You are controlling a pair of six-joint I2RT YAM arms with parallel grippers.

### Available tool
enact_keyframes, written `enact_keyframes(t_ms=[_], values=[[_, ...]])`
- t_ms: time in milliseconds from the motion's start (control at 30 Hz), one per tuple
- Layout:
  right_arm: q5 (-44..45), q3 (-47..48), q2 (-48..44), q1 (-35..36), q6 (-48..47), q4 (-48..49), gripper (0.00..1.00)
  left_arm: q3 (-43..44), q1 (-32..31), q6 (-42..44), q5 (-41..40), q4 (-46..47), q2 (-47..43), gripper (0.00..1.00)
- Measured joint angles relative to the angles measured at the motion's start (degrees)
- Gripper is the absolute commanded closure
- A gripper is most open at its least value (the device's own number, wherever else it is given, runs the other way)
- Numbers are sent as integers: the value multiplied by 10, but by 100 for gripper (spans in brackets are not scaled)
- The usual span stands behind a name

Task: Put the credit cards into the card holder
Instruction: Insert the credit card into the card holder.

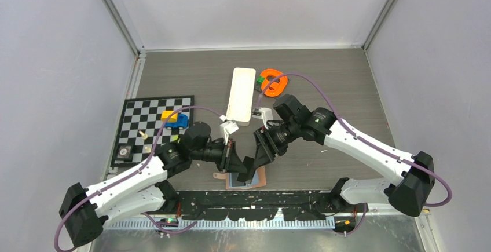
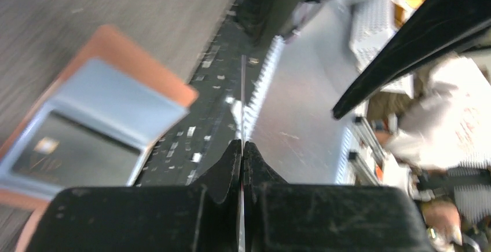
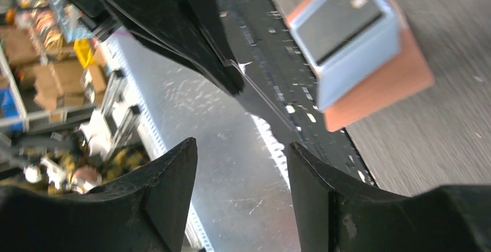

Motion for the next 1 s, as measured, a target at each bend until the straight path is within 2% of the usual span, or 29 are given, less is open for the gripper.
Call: enact_keyframes(t_ms=[100,167,333,600,867,1000], values=[[77,-34,-10,0,44,10,38,-37,0,-28,-97,-23,-24,100],[134,-70,-20,-1,89,18,43,-68,0,-60,-153,-29,-39,100],[228,-154,-46,9,207,60,50,-139,1,-138,-227,-25,-45,100],[302,-193,-57,80,318,152,55,-158,1,-188,-261,-12,-44,100],[326,-193,40,98,339,207,56,-173,1,-208,-264,5,-48,100],[329,-193,68,107,344,212,62,-179,1,-210,-264,9,-48,100]])
